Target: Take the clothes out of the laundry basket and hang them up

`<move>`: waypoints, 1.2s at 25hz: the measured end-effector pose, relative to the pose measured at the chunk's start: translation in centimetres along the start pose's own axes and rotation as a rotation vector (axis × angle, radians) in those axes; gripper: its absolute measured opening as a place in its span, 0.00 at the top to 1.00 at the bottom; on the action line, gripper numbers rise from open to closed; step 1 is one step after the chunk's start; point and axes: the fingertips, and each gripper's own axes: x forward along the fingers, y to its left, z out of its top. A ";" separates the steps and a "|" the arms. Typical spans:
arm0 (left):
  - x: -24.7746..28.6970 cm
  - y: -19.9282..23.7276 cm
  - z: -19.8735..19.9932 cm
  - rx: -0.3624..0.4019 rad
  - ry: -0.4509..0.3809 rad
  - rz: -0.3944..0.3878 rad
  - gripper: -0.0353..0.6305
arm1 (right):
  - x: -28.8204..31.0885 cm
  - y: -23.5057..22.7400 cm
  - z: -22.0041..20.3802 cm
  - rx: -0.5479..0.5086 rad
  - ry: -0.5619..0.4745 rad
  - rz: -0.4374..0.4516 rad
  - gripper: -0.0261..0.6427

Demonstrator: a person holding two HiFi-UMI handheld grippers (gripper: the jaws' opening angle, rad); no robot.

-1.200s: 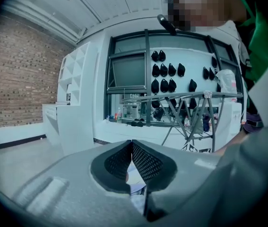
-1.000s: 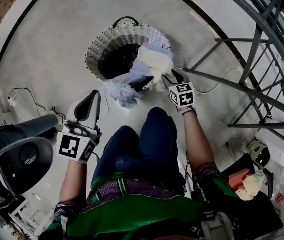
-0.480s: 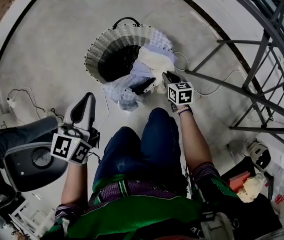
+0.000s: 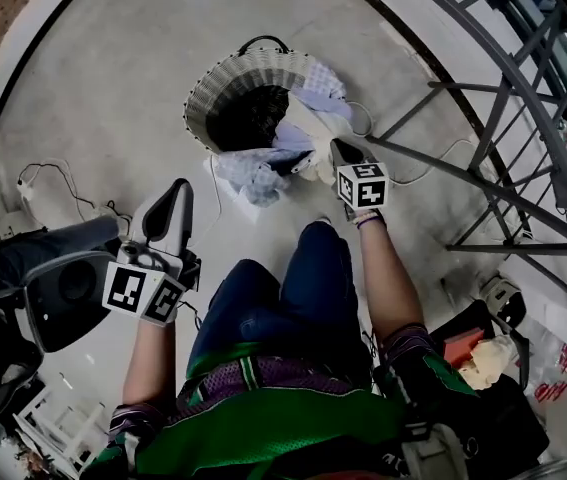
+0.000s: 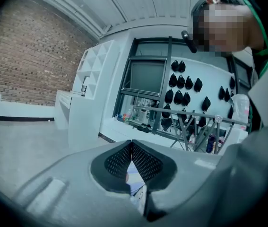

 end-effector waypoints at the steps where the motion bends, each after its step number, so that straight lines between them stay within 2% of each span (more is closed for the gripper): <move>1: -0.5 -0.4 1.1 -0.007 -0.014 -0.005 0.92 | -0.8 0.4 0.8 -0.007 -0.006 -0.001 0.94; 5: -2.8 -1.1 4.6 0.003 -0.022 0.007 0.92 | -4.3 2.2 4.2 -0.027 -0.027 0.011 0.94; 9: -5.1 -2.3 9.4 -0.018 -0.057 0.002 0.92 | -8.3 4.2 8.5 -0.053 -0.055 0.021 0.95; 11: -6.2 -2.7 11.5 -0.001 -0.054 -0.001 0.92 | -10.4 5.2 10.9 -0.065 -0.071 0.017 0.95; 17: -10.0 -5.7 18.6 -0.009 -0.116 -0.049 0.92 | -18.2 7.6 17.6 -0.095 -0.126 -0.019 0.95; 22: -13.9 -6.9 21.7 0.068 -0.100 -0.037 0.92 | -24.6 9.6 21.5 -0.120 -0.171 -0.052 0.95; 30: -19.4 -8.0 26.0 0.074 -0.195 -0.067 0.92 | -33.4 13.2 27.8 -0.156 -0.303 -0.107 0.95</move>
